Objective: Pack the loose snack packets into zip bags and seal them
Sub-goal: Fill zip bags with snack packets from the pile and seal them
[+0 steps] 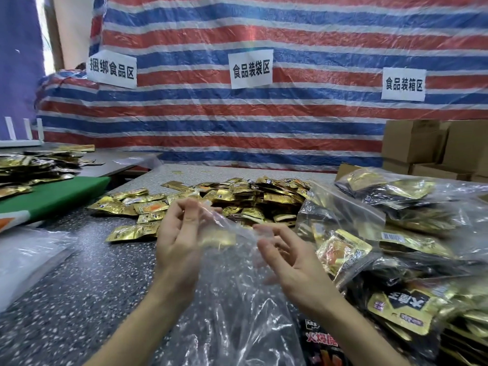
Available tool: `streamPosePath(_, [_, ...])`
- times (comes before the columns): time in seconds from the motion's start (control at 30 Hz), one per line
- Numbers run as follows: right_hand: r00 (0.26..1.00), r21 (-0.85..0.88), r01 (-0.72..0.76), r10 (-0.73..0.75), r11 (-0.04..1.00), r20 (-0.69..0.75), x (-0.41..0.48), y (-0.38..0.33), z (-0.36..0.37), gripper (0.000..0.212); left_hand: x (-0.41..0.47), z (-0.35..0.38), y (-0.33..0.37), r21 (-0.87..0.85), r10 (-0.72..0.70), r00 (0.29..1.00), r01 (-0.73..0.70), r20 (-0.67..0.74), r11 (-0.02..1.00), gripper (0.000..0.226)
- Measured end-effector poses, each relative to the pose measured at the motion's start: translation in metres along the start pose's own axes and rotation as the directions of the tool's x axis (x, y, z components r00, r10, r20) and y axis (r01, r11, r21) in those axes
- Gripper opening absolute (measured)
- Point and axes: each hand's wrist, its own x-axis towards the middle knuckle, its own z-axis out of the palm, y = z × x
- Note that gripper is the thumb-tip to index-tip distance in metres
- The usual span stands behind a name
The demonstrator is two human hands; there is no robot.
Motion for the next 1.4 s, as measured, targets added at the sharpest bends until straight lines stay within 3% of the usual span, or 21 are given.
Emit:
streamPosePath(0.1, [0.998, 0.015, -0.018, 0.017, 1.0, 0.067, 0.0, 0.002, -0.001, 0.044, 0.003, 0.002, 0.005, -0.149, -0.084, 0.995, 0.075, -0.052, 0.986, 0.023])
streamPosePath(0.17, [0.997, 0.072, 0.014, -0.02, 0.997, 0.076, 0.0, 0.002, 0.001, 0.043, 0.005, 0.002, 0.004, -0.245, -0.153, 0.986, 0.133, -0.066, 0.96, 0.022])
streamPosePath(0.3, [0.999, 0.152, 0.032, -0.034, 0.988, 0.009, 0.001, 0.0, -0.001, 0.041, 0.018, -0.008, -0.003, -0.368, -0.27, 0.961, 0.272, 0.059, 0.889, 0.02])
streamPosePath(0.37, [0.997, 0.198, 0.037, -0.021, 0.98, -0.08, 0.004, -0.001, -0.006, 0.037, 0.033, -0.017, -0.013, -0.229, -0.264, 0.962, 0.272, 0.067, 0.934, 0.022])
streamPosePath(0.43, [0.987, 0.26, 0.046, -0.003, 0.965, -0.163, 0.006, -0.002, -0.013, 0.034, 0.051, -0.028, -0.031, 0.241, -0.211, 0.977, 0.2, 0.018, 0.95, 0.018])
streamPosePath(0.5, [0.978, 0.294, 0.06, 0.002, 0.954, -0.208, 0.007, -0.001, -0.018, 0.032, 0.065, -0.04, -0.053, 0.662, -0.238, 0.967, 0.121, 0.089, 0.74, 0.018])
streamPosePath(0.57, [0.973, 0.297, 0.073, -0.003, 0.952, -0.229, 0.007, -0.001, -0.02, 0.03, 0.075, -0.053, -0.075, 0.878, -0.369, 0.921, 0.073, 0.123, 0.474, 0.032])
streamPosePath(0.67, [0.973, 0.272, 0.076, -0.012, 0.959, -0.229, 0.007, 0.001, -0.021, 0.031, 0.078, -0.067, -0.097, 0.988, -0.484, 0.87, -0.015, 0.09, 0.156, 0.066])
streamPosePath(0.73, [0.974, 0.259, 0.082, -0.022, 0.962, -0.226, 0.007, 0.0, -0.021, 0.028, 0.073, -0.073, -0.104, 0.995, -0.471, 0.881, -0.004, 0.048, 0.096, 0.07])
streamPosePath(0.8, [0.973, 0.217, 0.101, -0.052, 0.971, -0.223, 0.006, -0.003, -0.021, 0.027, 0.069, -0.073, -0.105, 0.996, -0.44, 0.896, -0.023, 0.059, 0.086, 0.062])
streamPosePath(0.87, [0.972, 0.198, 0.116, -0.071, 0.973, -0.223, 0.005, -0.004, -0.021, 0.03, 0.066, -0.069, -0.101, 0.987, -0.372, 0.92, -0.075, 0.123, 0.141, 0.043])
streamPosePath(1.0, [0.96, 0.142, 0.161, -0.121, 0.977, -0.254, 0.003, -0.009, -0.02, 0.03, 0.066, -0.062, -0.081, 0.915, -0.026, 0.996, -0.069, 0.086, 0.397, 0.016])
streamPosePath(1.2, [0.939, 0.089, 0.222, -0.188, 0.971, -0.29, 0.002, -0.016, -0.021, 0.025, 0.083, -0.044, -0.011, 0.648, 0.244, 0.969, -0.201, 0.023, 0.734, 0.017])
streamPosePath(1.3, [0.938, 0.05, 0.241, -0.219, 0.969, -0.269, 0.001, -0.018, -0.022, 0.025, 0.092, -0.029, 0.041, 0.562, 0.417, 0.905, -0.386, 0.08, 0.731, 0.01])
streamPosePath(1.4, [0.941, 0.015, 0.254, -0.244, 0.967, -0.237, 0.001, -0.018, -0.021, 0.025, 0.097, -0.011, 0.08, 0.57, 0.518, 0.789, -0.604, 0.329, 0.557, 0.007])
